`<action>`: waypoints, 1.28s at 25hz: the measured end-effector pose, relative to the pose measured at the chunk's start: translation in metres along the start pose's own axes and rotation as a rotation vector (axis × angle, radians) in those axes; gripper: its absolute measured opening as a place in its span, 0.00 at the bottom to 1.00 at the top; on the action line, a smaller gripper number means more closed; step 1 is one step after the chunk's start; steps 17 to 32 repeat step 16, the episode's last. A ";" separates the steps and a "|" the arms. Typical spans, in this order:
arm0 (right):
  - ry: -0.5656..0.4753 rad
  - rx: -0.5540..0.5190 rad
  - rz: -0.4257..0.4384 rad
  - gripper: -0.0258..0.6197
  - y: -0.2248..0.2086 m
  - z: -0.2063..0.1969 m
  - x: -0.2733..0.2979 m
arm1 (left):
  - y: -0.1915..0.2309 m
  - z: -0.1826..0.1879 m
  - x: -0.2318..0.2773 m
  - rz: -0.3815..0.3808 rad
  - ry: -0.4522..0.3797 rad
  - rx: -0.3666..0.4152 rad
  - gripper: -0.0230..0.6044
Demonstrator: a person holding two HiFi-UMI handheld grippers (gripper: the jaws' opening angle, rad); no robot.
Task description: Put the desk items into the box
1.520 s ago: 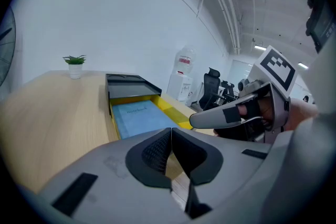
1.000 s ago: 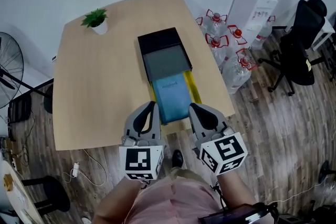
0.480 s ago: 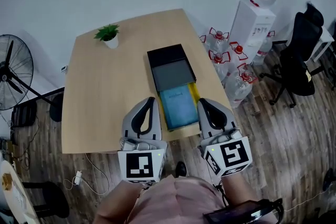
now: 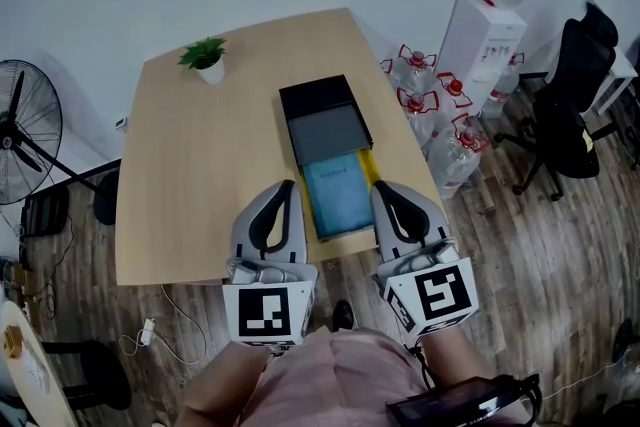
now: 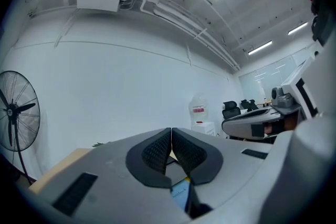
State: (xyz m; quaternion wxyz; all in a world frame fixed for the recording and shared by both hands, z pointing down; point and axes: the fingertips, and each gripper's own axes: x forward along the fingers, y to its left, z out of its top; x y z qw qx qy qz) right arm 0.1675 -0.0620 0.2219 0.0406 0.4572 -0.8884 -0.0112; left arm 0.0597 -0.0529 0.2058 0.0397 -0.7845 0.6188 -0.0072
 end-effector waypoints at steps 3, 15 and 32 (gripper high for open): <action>-0.003 -0.002 0.001 0.04 0.001 0.001 0.000 | -0.002 0.002 -0.001 -0.005 -0.003 0.007 0.05; -0.005 -0.012 -0.003 0.04 0.005 0.001 -0.004 | -0.002 -0.001 -0.007 0.000 -0.004 0.000 0.05; -0.005 -0.013 -0.004 0.04 0.006 0.001 -0.004 | -0.002 -0.001 -0.008 -0.002 -0.007 0.007 0.05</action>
